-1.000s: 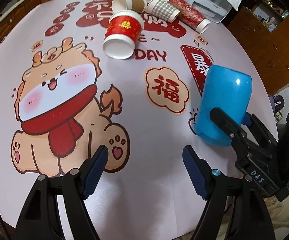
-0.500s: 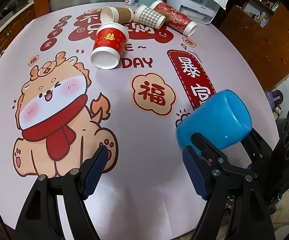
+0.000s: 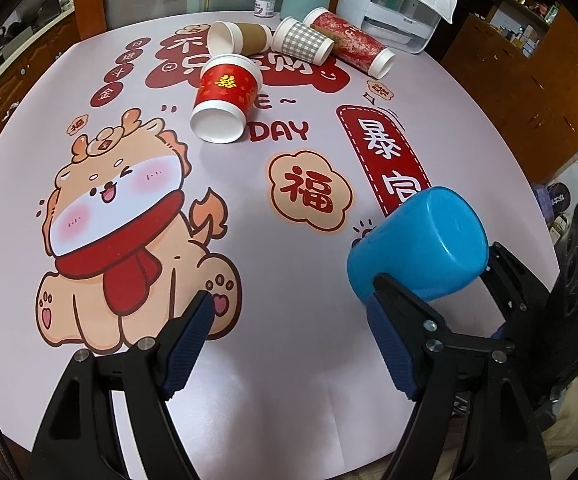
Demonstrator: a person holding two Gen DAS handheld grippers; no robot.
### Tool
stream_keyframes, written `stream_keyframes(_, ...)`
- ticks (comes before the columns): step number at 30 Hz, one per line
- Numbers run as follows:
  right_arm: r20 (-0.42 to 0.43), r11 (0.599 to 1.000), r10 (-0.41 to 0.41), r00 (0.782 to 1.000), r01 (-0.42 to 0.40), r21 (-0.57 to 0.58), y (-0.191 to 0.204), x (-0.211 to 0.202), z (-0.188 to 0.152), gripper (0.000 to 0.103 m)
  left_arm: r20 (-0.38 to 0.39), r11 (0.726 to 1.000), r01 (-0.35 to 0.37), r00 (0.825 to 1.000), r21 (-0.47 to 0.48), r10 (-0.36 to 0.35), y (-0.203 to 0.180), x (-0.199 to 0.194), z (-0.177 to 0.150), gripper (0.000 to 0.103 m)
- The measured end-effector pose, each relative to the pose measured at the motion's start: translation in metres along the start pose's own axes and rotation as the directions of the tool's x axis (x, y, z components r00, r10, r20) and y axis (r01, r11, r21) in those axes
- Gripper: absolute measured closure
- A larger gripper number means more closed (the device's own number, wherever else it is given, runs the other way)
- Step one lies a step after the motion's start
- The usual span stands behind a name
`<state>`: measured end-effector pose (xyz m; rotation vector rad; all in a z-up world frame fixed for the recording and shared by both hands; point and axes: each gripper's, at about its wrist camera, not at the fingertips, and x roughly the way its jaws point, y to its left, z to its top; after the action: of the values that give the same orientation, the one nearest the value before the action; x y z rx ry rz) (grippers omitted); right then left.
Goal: Flip cup upside down
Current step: 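Lower the blue cup onto the table and open the right tool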
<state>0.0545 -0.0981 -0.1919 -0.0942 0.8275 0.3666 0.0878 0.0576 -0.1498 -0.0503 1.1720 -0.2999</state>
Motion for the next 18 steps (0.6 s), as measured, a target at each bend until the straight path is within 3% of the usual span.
stream_keyframes(11,-0.023,0.997,0.065,0.998,-0.064,0.053,-0.004,-0.042,0.000,0.030,0.068,0.998,-0.056,0.996,0.029,0.054,-0.012,-0.021,-0.010,0.013)
stream_keyframes(18,-0.037,0.993,0.045,0.998,-0.041,0.115,-0.017,-0.090,0.009,0.029,0.144,0.991,-0.122,0.983,0.062,0.112,-0.037,-0.046,-0.018,0.011)
